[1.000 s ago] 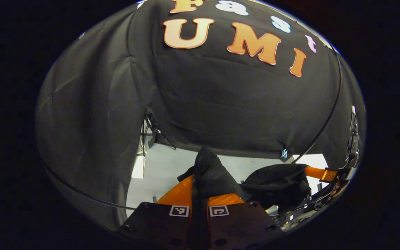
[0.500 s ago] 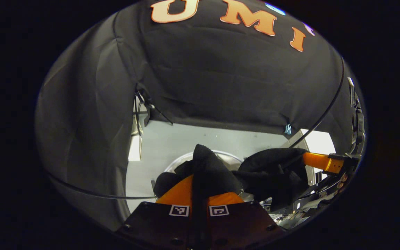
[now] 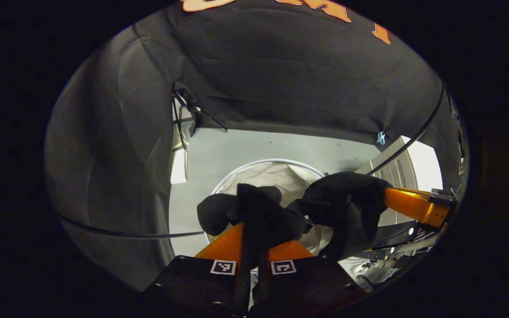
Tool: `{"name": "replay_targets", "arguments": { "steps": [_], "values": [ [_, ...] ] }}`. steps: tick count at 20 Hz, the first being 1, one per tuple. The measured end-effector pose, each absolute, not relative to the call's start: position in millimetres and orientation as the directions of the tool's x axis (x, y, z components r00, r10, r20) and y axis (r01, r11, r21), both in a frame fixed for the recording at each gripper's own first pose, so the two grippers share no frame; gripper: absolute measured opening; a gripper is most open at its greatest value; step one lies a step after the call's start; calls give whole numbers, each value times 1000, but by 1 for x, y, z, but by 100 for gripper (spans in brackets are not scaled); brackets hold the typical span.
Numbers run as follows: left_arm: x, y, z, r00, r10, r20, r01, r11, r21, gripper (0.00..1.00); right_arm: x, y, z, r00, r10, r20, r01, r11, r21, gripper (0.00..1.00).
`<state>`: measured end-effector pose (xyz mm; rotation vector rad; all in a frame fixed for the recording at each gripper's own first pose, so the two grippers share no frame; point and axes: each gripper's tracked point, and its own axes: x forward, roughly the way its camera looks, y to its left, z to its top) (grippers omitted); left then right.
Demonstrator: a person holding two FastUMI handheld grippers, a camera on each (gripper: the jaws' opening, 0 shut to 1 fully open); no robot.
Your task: Grasp the clothes on the hanger with both hands and then place them into the laundry hamper below.
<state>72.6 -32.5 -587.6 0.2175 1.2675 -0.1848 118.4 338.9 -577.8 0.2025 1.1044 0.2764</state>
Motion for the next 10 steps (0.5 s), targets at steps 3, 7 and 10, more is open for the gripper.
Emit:
{"name": "replay_targets", "arguments": {
  "steps": [3, 7, 10],
  "values": [
    [71, -35, -586, 278, -26, -960, 260, 964, 49, 19, 113, 336, -580, 413, 307, -857, -136, 952, 275, 11],
    [71, -35, -581, 297, -29, -955, 270, 961, 55, 31, 102, 327, -578, 405, 293, -866, -137, 956, 260, 26],
    [62, -40, -573, 288, -39, -957, 253, 967, 37, 51, 97, 312, -574, 417, 266, -869, -129, 964, 233, 43]
  ]
}}
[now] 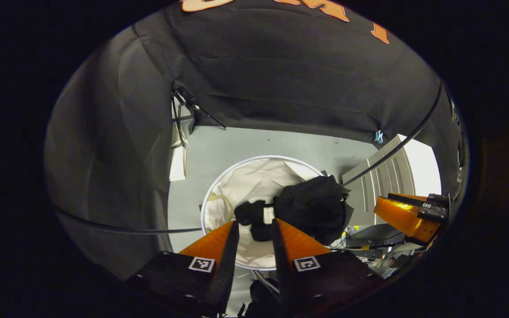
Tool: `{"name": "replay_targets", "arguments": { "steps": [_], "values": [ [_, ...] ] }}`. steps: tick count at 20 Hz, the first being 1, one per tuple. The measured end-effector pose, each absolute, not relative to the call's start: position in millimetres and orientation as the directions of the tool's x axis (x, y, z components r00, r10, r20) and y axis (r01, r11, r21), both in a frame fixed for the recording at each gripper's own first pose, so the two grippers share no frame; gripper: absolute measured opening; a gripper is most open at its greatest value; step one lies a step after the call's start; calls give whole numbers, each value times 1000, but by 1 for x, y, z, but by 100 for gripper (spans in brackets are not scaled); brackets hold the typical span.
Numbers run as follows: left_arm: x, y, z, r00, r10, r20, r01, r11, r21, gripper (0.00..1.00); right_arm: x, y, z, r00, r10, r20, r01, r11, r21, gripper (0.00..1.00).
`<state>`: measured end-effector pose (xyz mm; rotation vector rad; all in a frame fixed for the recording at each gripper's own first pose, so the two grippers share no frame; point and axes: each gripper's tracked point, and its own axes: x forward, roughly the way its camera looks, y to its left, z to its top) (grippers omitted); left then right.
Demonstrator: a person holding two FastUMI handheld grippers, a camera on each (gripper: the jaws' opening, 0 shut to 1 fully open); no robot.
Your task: Grasp the clothes on the hanger with both hands and then place them into the laundry hamper below.
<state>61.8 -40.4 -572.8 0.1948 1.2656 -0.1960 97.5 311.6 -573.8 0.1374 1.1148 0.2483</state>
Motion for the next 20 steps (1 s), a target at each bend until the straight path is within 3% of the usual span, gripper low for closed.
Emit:
{"name": "replay_targets", "arguments": {
  "steps": [2, 4, 5, 12, 20],
  "values": [
    [55, -41, -569, 285, -39, -958, 248, 968, 35, 53, 96, 299, -567, 432, 240, -870, -121, 971, 208, 66],
    [53, -40, -562, 295, -36, -955, 246, 968, 40, 76, 94, 286, -555, 459, 215, -862, -109, 977, 186, 86],
    [53, -41, -557, 303, -35, -952, 245, 969, 42, 78, 93, 281, -546, 474, 211, -855, -108, 978, 181, 91],
    [56, -53, -507, 399, -42, -916, 240, 969, 60, 100, 93, 222, -493, 546, 155, -823, -73, 988, 137, 94],
    [63, -82, -411, 563, -89, -822, 223, 974, 47, 100, 96, 133, -401, 687, 65, -723, -32, 998, 60, 95]
  ]
}}
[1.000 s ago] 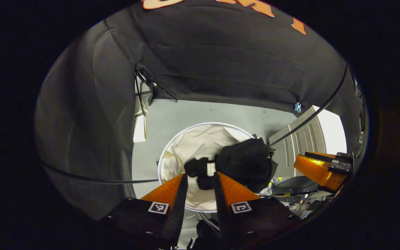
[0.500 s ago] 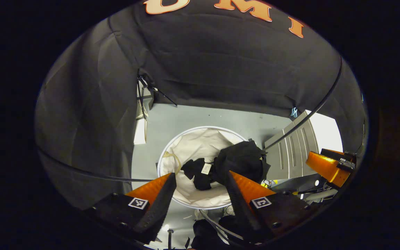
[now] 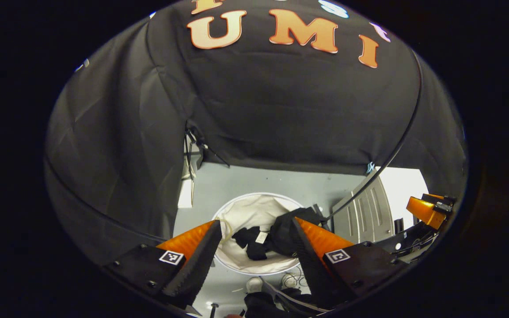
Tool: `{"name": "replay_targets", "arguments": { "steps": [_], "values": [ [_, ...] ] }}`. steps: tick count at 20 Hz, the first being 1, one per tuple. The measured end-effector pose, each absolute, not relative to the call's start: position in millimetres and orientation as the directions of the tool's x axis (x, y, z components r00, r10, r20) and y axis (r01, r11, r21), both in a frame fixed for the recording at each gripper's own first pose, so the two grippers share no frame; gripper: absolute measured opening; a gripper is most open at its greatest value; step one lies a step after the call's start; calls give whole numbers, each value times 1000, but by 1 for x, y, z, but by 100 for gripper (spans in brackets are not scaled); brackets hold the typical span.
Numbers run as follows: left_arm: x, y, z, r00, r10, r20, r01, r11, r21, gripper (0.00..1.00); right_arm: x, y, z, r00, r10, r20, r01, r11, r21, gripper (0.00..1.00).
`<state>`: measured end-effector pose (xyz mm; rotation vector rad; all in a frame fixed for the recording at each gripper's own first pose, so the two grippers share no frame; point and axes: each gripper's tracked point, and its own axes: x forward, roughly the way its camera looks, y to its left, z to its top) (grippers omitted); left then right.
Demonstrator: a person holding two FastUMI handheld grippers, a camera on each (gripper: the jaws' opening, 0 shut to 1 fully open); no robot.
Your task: Grasp the clothes on the hanger with both hands and then place them into the laundry hamper below.
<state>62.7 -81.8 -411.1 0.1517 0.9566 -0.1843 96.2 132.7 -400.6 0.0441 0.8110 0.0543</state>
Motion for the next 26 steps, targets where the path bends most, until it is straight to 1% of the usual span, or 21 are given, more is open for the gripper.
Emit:
{"name": "replay_targets", "arguments": {
  "steps": [5, 7, 9, 15, 19, 21, 23, 24, 26],
  "values": [
    [70, -80, -346, 657, -103, -747, 192, 981, 34, 100, 103, 81, -343, 761, 7, -649, -3, 1000, 6, 94],
    [73, -82, -323, 694, -101, -713, 158, 987, 14, 100, 108, 66, -319, 790, -8, -614, 12, 1000, 4, 94],
    [81, -81, -302, 724, -113, -680, 151, 989, -4, 100, 113, 51, -289, 819, -18, -574, 26, 1000, 6, 94],
    [113, -49, -207, 859, -32, -512, 70, 996, 55, 99, 119, 17, -212, 892, -43, -449, 36, 999, -23, 95],
    [127, -44, -155, 907, -21, -421, 35, 999, 25, 100, 121, 2, -161, 930, -48, -364, 42, 999, -25, 94],
    [130, -40, -135, 928, -15, -373, 30, 999, 32, 100, 121, -2, -139, 946, -49, -319, 47, 999, -14, 94],
    [133, -36, -113, 947, -15, -321, 31, 999, 43, 97, 121, -8, -116, 960, -51, -277, 48, 999, -17, 94],
    [133, -34, -102, 955, -16, -297, 31, 998, 46, 100, 120, -9, -106, 965, -50, -258, 46, 999, -19, 94],
    [134, -34, -85, 967, -19, -255, 33, 998, 48, 99, 115, -9, -84, 975, -40, -220, 39, 999, -10, 94]
  ]
}}
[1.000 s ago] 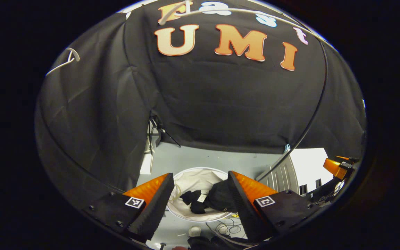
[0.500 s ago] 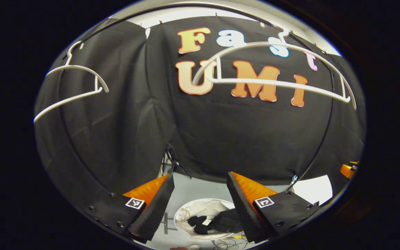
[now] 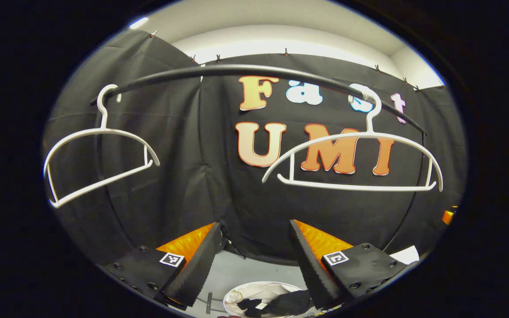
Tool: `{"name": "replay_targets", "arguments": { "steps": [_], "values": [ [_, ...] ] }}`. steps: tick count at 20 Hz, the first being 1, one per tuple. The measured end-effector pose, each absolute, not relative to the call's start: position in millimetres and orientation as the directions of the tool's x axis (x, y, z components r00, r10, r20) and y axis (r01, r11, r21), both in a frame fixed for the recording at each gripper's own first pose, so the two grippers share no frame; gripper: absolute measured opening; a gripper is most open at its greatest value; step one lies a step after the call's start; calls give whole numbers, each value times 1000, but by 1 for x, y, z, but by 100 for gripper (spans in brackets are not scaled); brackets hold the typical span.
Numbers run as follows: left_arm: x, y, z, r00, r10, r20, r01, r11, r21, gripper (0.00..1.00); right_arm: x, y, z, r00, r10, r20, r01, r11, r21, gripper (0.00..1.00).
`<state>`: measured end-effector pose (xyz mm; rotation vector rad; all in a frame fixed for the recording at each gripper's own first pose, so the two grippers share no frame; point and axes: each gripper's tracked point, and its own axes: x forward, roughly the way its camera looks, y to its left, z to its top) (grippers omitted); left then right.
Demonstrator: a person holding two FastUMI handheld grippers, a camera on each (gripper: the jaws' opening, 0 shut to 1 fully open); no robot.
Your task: Grasp the clothes on the hanger with both hands and then place them into the laundry hamper below.
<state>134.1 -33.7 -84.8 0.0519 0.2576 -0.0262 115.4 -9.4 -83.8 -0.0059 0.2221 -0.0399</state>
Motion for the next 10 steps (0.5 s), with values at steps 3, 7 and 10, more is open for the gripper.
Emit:
{"name": "replay_targets", "arguments": {
  "steps": [3, 7, 10],
  "values": [
    [132, -28, -58, 981, -19, -194, 29, 998, 50, 99, 112, -5, -60, 984, -29, -176, 26, 1000, -15, 94],
    [133, -21, -41, 991, -6, -133, 17, 997, 82, 96, 103, 2, -40, 992, -14, -123, 11, 999, -31, 97],
    [130, -13, -42, 990, 1, -139, 10, 997, 77, 96, 102, 6, -35, 994, -11, -109, 7, 999, -37, 94]
  ]
}}
